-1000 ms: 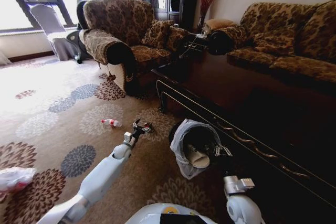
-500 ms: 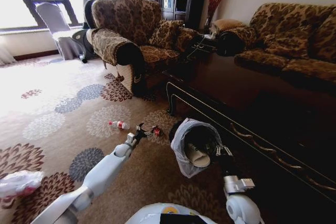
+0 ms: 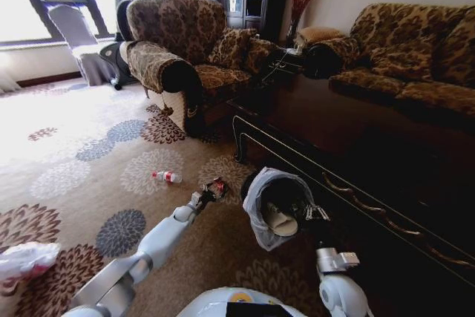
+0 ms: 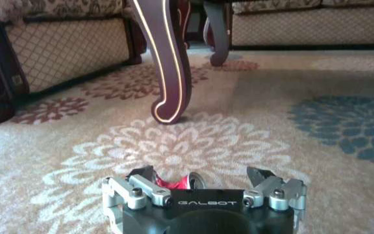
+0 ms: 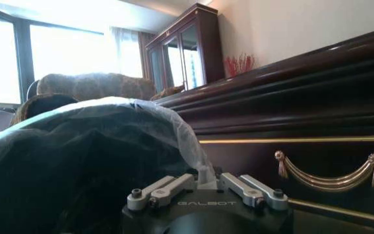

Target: Pick up the trash from the ground and place it into the trash bin.

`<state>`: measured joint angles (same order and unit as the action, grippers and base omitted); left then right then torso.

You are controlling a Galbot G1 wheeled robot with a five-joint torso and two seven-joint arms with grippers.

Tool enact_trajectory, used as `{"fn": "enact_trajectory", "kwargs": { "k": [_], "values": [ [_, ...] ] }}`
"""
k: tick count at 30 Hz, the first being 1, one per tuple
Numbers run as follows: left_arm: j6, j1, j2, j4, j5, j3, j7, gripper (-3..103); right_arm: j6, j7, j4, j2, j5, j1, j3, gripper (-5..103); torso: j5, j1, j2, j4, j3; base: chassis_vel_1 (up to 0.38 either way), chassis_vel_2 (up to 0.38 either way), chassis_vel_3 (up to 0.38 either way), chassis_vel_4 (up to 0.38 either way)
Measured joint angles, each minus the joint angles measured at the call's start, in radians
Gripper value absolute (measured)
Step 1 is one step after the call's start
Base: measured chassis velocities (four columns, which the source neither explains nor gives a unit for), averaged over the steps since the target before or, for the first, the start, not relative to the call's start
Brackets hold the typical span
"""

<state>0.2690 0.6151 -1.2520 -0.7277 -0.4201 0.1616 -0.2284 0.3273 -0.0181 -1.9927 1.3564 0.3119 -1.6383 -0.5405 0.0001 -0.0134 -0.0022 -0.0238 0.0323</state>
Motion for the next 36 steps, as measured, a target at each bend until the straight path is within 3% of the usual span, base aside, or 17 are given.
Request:
{"fn": "enact_trajectory", "kwargs": {
  "k": [12,13,25,33,36],
  "values": [
    [-0.002,-0.015,-0.016,0.084,0.008,-0.006,0.005,95,0.003,0.0,-0.006,0.011,-0.009,-0.015,0.007,0,-0.0001,0.0,0.0,-0.0004,0.0,-0.004,0.002,0.006,-0.002],
    [-0.002,-0.016,-0.018,0.093,0.008,-0.007,0.004,98,0.003,0.0,-0.007,0.01,-0.009,-0.014,0.011,0,0.0,0.0,0.0,-0.0005,0.0,-0.052,0.073,0.067,-0.068],
    [-0.002,-0.023,-0.04,0.111,0.02,-0.004,-0.006,99,0.014,0.0,-0.017,0.013,-0.014,-0.027,0.019,0,0.0,0.0,0.0,-0.0003,0.0,-0.106,0.109,0.115,-0.109],
    [-0.004,-0.042,-0.093,0.196,0.067,-0.027,-0.011,97,0.028,0.0,-0.018,0.011,-0.015,-0.053,0.008,0,0.0002,0.0,0.0,-0.0002,0.0,-0.004,0.008,0.007,-0.009],
    [-0.009,-0.061,-0.133,0.266,0.125,-0.062,-0.001,94,0.036,0.0,-0.017,0.011,-0.016,-0.064,0.003,0,0.0002,0.0,0.0,-0.0003,0.0,0.0,0.0,0.0,0.0]
  ]
}}
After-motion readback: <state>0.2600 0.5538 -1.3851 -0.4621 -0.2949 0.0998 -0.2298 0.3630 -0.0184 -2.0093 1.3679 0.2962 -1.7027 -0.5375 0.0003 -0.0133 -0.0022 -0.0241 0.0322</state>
